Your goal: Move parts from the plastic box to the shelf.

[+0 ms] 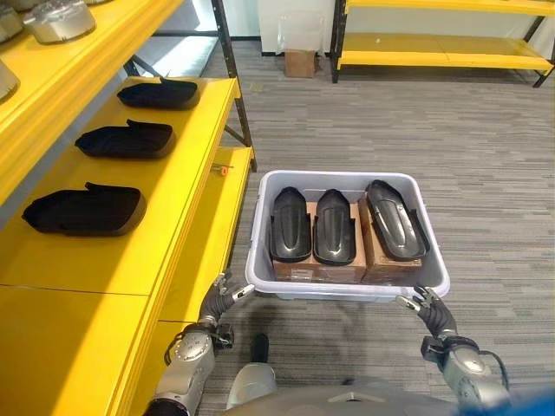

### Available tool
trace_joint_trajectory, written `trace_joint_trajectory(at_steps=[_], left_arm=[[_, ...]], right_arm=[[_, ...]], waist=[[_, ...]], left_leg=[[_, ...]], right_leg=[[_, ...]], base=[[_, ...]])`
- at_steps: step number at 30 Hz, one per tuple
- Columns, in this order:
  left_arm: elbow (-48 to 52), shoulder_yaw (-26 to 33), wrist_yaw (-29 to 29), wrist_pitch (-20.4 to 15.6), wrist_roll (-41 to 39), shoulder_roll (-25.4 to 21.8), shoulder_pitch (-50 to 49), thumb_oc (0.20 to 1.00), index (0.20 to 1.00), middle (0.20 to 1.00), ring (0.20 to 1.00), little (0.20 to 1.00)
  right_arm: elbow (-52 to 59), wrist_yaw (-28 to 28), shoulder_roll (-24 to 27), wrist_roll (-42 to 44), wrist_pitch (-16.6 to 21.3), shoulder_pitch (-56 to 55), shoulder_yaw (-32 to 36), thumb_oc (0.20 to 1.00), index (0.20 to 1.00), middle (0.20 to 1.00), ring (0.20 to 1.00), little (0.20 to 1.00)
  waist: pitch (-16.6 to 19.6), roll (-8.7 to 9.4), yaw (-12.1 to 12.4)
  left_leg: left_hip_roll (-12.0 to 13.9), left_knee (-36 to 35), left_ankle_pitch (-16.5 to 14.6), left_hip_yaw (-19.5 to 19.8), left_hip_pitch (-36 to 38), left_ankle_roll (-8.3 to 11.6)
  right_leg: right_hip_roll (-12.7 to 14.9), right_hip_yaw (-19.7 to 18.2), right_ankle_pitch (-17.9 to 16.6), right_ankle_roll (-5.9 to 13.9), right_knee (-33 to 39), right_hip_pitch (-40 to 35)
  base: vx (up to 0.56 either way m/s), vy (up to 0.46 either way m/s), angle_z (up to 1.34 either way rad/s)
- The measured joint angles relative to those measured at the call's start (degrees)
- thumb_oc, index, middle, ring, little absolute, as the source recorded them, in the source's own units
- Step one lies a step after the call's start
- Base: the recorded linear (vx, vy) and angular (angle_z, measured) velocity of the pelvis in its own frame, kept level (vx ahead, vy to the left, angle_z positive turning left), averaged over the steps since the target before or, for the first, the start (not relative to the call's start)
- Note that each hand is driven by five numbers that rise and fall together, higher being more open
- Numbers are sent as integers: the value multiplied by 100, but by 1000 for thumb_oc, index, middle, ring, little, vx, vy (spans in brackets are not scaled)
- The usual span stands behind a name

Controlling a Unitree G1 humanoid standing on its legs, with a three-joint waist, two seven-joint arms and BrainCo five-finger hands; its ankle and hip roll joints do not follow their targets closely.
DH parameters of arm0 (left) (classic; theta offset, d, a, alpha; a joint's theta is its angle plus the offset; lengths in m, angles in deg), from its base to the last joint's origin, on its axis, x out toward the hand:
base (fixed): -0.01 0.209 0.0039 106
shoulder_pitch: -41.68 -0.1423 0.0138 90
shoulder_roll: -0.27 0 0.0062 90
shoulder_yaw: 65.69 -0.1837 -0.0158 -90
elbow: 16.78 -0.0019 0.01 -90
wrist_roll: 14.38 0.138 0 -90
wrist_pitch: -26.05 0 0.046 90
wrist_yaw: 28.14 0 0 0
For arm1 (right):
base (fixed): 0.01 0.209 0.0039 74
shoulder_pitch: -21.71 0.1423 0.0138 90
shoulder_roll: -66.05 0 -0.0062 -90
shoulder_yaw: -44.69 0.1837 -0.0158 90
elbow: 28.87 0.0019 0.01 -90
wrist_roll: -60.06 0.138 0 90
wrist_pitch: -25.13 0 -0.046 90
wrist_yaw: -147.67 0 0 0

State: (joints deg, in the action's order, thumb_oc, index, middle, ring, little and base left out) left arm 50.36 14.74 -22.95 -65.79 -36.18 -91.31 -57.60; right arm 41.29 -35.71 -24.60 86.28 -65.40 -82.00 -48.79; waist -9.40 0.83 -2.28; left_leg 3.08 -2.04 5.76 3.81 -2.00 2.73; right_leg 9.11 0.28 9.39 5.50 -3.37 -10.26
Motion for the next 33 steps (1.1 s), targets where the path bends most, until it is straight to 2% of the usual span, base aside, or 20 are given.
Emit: trace_joint_trajectory(at_steps=[2, 3, 4, 5, 6, 8, 11, 16, 20, 24, 28, 31, 33], left_arm=[[48, 9, -10, -14, 0, -49, -70, 1000, 1000, 1000, 1000, 1000], [102, 9, -11, -54, 0, -124, 24, 1000, 1000, 1000, 1000, 1000], [106, 7, -3, -62, -4, -172, 105, 1000, 1000, 1000, 1000, 1000], [69, -5, 5, -56, -3, -250, 110, 1000, 1000, 1000, 1000, 1000], [74, 2, -12, -53, -4, -247, 66, 1000, 1000, 1000, 1000, 1000], [175, 27, 6, -61, -6, -219, -60, 1000, 1000, 1000, 1000, 1000], [462, 140, 14, -82, -9, -195, -216, 1000, 1000, 1000, 1000, 1000], [668, 365, 13, -91, -8, -75, -534, 1000, 1000, 1000, 1000, 1000], [756, 543, 12, -155, -13, -77, -724, 1000, 1000, 1000, 1000, 1000], [836, 501, 14, -255, -234, -69, -468, 1000, 1000, 1000, 1000, 1000], [1337, 441, 144, -419, -406, -111, -38, 1000, 1000, 1000, 1000, 1000], [1464, 354, 175, -486, -473, -136, 83, 1000, 1000, 1000, 1000, 1000], [1641, 318, 231, -522, -598, -213, 136, 1000, 1000, 1000, 1000, 1000]], right_arm=[[74, 52, -13, 0, -5, 54, -109, 1000, 1000, 1000, 1000, 1000], [72, 65, -29, 0, -16, 42, -195, 1000, 1000, 1000, 1000, 1000], [63, 68, -66, -1, -31, 33, -211, 1000, 1000, 1000, 1000, 1000], [90, 46, -132, -6, -34, 118, -210, 1000, 1000, 1000, 1000, 1000], [287, 46, -96, -18, -34, 143, -205, 1000, 1000, 1000, 1000, 1000], [583, 43, 23, -59, -18, 74, -160, 1000, 1000, 1000, 1000, 1000], [821, 36, 148, -68, -23, -25, -96, 1000, 1000, 1000, 1000, 1000], [1811, 46, 534, -506, 93, -210, 196, 1000, 1000, 1000, 1000, 1000], [2344, -45, 930, -804, 347, -16, 910, 1000, 1000, 1000, 1000, 1000], [2242, -224, 1144, -959, 448, 694, 863, 1000, 1000, 1000, 1000, 1000], [1976, -390, 1847, -961, 477, 1777, 420, 1000, 1000, 1000, 1000, 1000], [1678, -488, 1973, -961, 472, 2241, 202, 1000, 1000, 1000, 1000, 1000], [1588, -567, 2245, -962, 470, 2558, 18, 1000, 1000, 1000, 1000, 1000]], waist=[[92, -91, -20], [101, -97, -23], [118, -37, -29], [170, 88, -24], [173, 45, -24], [202, 14, -131], [215, 108, -154], [224, 98, -177], [239, 88, -197], [90, -68, -182], [-487, -399, -84], [-744, -499, 99], [-940, -572, 139]], left_leg=[[-180, -207, 63, -152, 210, -120], [-187, -232, 61, -118, 197, -154], [-217, -274, 63, -196, 181, -182], [-309, -215, -14, -352, 100, -208], [-281, -235, -80, -456, 86, -217], [-333, -330, -11, -473, 152, -252], [-311, -330, 47, -466, 115, -238], [-224, -358, 37, -482, 106, -213], [-98, -359, 49, -484, -8, -170], [16, -327, 282, -437, -467, -90], [70, -287, 549, -295, -1032, -97], [70, -299, 548, -297, -1149, -95], [69, -300, 564, -270, -1334, -87]], right_leg=[[213, 84, -127, 188, 4, 13], [187, 156, -208, 196, 225, 15], [144, 146, -299, 224, 417, 30], [248, 210, -298, 230, 450, 124], [267, 146, -318, 241, 437, 148], [293, 125, -325, 263, 440, 141], [272, 123, -331, 272, 458, 172], [192, 59, -345, 267, 503, 181], [93, 51, -395, 219, 563, 322], [-75, 65, -535, 184, 564, 720], [-164, 199, -689, 198, 489, 1232], [-152, 192, -695, 223, 414, 1438], [-159, 201, -731, 247, 381, 1587]], base=[[17, 78, -51], [94, 283, -18], [108, 305, -9], [89, 165, -32], [45, 53, -34], [44, 40, -13], [29, 17, 1], [13, -3, -3], [-56, -17, -4], [-176, -41, 3], [-116, -46, 13], [-72, -55, 2], [-28, -48, 1]])
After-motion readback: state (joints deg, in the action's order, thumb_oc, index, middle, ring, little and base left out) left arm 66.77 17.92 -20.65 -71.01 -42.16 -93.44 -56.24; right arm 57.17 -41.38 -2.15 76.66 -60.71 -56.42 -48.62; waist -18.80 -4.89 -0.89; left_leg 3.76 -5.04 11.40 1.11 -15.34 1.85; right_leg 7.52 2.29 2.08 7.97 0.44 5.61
